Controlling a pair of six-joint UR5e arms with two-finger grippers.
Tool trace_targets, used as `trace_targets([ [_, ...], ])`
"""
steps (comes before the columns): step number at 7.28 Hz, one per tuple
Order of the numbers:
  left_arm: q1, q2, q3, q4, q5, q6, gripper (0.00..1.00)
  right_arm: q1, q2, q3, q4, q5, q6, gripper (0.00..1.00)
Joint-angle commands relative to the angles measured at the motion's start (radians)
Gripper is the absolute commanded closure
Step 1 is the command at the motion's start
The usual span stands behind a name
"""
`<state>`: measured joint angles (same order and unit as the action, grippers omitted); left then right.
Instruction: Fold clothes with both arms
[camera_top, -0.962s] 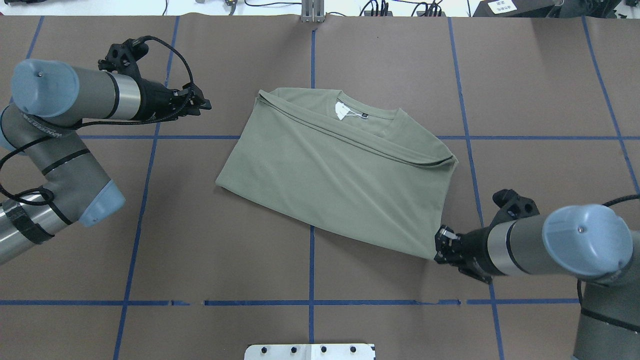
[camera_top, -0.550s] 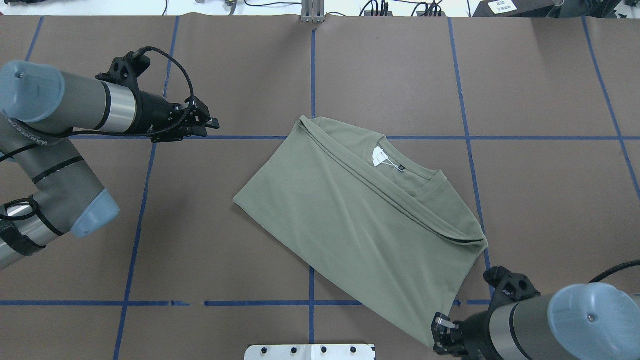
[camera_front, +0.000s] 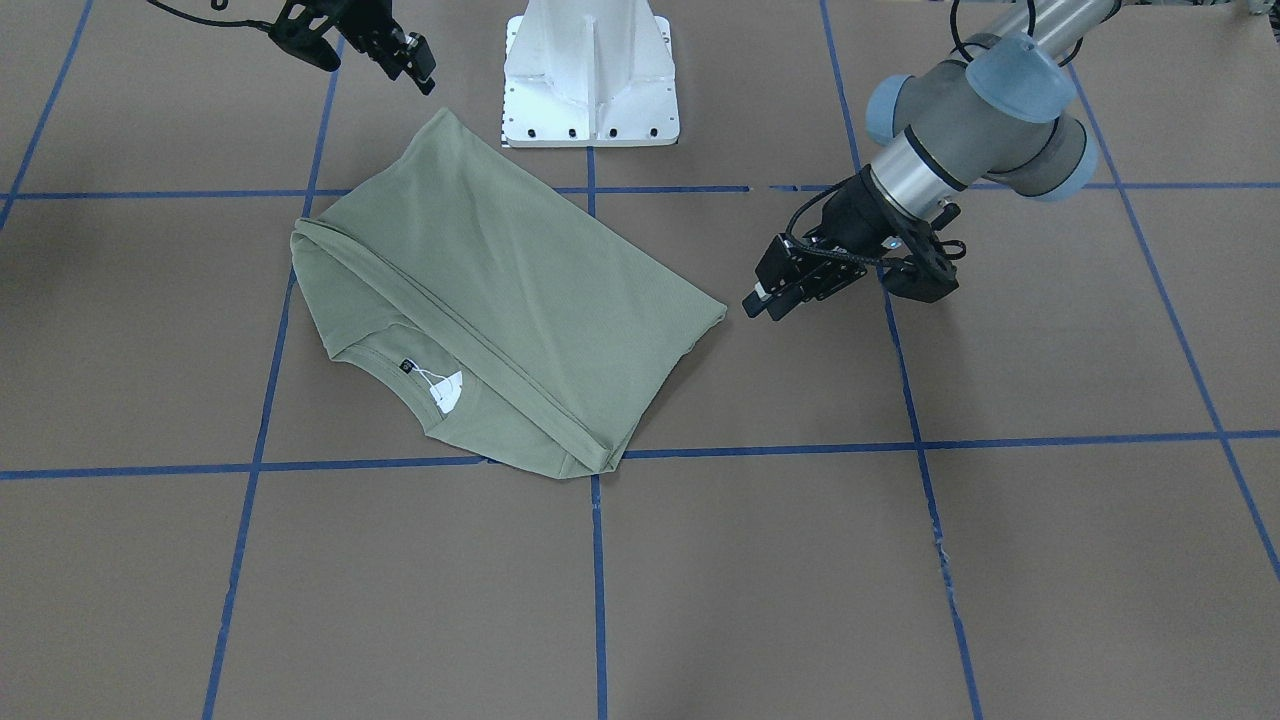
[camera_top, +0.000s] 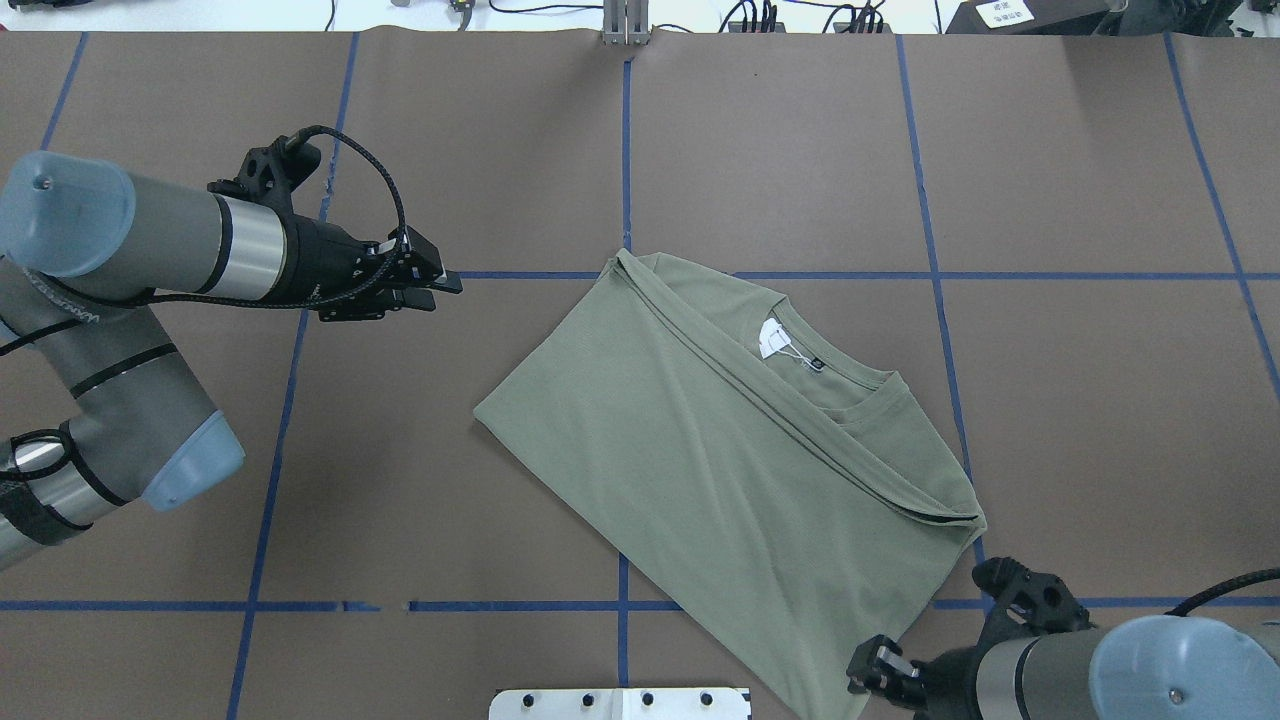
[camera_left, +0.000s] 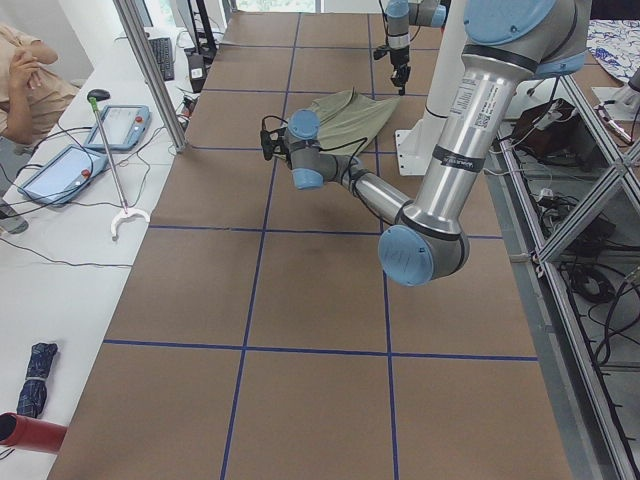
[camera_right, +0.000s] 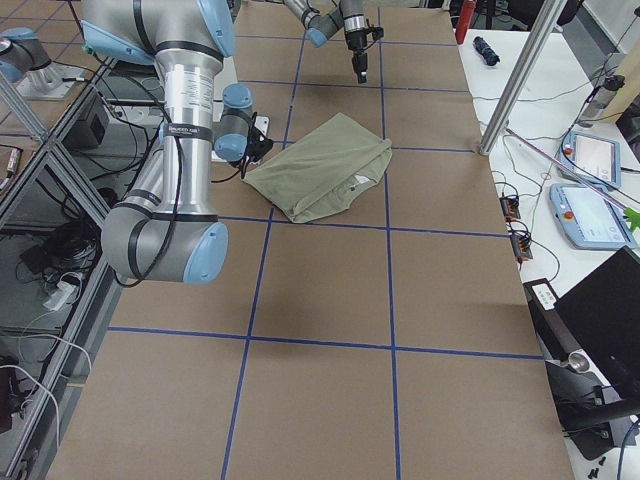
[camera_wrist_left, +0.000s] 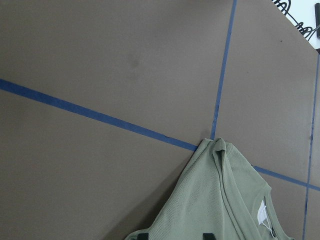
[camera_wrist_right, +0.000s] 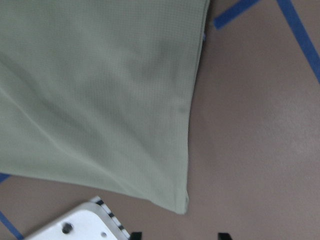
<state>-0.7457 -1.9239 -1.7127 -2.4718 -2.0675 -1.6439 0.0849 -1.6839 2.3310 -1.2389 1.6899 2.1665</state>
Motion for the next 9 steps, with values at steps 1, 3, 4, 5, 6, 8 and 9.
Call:
trace_targets([
  [1, 0.005, 0.012, -0.005, 0.001, 0.010, -0.001, 0.53, 0.207, 0.070, -0.002, -0.016, -0.021, -0.005, 0.00],
  [3, 0.012, 0.016, 0.010, 0.002, 0.012, -0.001, 0.53, 0.342, 0.209, -0.114, -0.013, -0.019, -0.065, 0.00],
  [4, 0.053, 0.017, 0.030, 0.016, 0.012, 0.001, 0.53, 0.387, 0.225, -0.149, -0.011, -0.016, -0.098, 0.00],
  [5, 0.087, 0.003, 0.034, 0.087, 0.012, 0.001, 0.53, 0.409, 0.228, -0.165, -0.007, -0.024, -0.176, 0.00],
  [6, 0.107, -0.003, 0.036, 0.130, 0.013, 0.001, 0.53, 0.433, 0.228, -0.165, -0.007, -0.023, -0.181, 0.00],
  [8, 0.129, -0.007, 0.063, 0.146, 0.036, 0.001, 0.53, 0.435, 0.230, -0.183, -0.004, -0.022, -0.185, 0.00],
  [9, 0.132, -0.050, 0.114, 0.146, 0.056, 0.001, 0.53, 0.435, 0.230, -0.185, -0.004, -0.022, -0.185, 0.00],
])
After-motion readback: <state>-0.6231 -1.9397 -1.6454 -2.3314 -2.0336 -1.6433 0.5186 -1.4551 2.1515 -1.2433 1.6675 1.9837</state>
